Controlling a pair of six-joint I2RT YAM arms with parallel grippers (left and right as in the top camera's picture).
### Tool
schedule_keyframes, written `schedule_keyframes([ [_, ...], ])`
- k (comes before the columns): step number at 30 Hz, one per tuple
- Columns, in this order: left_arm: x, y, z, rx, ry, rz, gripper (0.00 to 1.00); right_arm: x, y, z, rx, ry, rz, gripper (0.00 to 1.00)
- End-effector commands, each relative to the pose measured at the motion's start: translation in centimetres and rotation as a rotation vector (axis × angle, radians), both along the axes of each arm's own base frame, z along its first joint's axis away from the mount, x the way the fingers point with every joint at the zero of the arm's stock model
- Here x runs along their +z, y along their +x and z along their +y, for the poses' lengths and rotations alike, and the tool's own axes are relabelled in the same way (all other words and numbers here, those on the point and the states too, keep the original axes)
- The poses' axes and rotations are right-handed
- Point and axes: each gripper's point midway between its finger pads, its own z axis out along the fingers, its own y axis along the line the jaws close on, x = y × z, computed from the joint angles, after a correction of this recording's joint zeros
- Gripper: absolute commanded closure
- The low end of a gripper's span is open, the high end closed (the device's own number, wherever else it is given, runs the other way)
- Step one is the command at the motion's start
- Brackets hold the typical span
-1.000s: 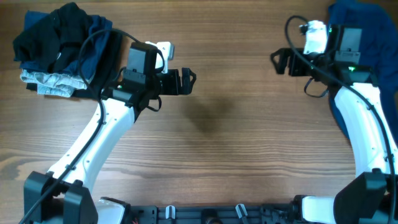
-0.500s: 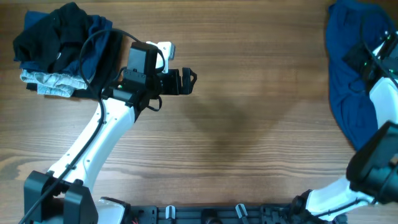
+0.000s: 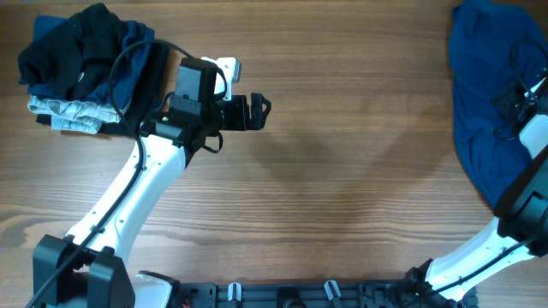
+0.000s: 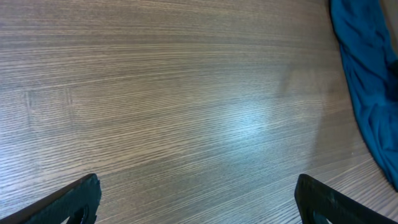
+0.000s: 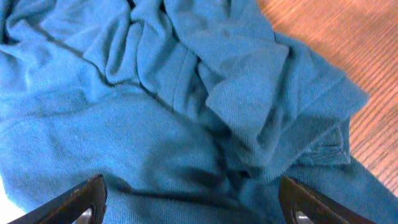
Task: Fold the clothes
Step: 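Reach the right gripper to the blue T-shirt and grasp it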
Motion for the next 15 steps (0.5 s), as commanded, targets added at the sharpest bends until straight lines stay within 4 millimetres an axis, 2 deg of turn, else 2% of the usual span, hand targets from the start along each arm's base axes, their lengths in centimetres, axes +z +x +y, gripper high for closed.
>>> schedule_keyframes([
  [1, 0.5, 0.3, -0.3, -0.002, -0.01, -0.008, 0.0, 0.3, 0.5, -0.5, 0.019, -0.013, -0.014, 0.12],
  [3, 0.5, 0.3, -0.3, -0.002, -0.01, -0.007, 0.0, -0.2, 0.6, 0.2, 0.045, 0.021, -0.013, 0.12],
  [5, 0.5, 0.2, -0.3, 0.003, -0.014, -0.004, 0.0, -2.0, 0.2, 0.9, 0.057, 0.064, 0.018, 0.18],
  [7, 0.5, 0.2, -0.3, 0.003, -0.013, -0.002, 0.0, -3.2, -0.2, 1.2, 0.056, 0.087, 0.049, 0.32],
  [8, 0.5, 0.2, -0.3, 0.003, -0.013, -0.003, 0.0, -4.2, -0.6, 1.5, 0.055, 0.108, 0.075, 0.56],
  [9, 0.5, 0.2, -0.3, 0.003, -0.013, -0.002, 0.0, -4.5, -0.8, 1.7, 0.054, 0.12, 0.084, 0.74],
  [10, 0.5, 0.2, -0.3, 0.003, -0.013, -0.003, 0.0, -4.5, -0.7, 2.0, 0.066, 0.132, 0.077, 0.84],
  [13, 0.6, 0.4, -0.3, 0.003, -0.016, -0.011, 0.0, -4.0, -0.1, 2.8, 0.104, 0.168, 0.044, 0.96],
  [15, 0.8, 0.6, -0.3, 0.007, -0.016, -0.024, 0.0, -3.0, 0.5, 3.1, 0.107, 0.197, 0.007, 0.96],
])
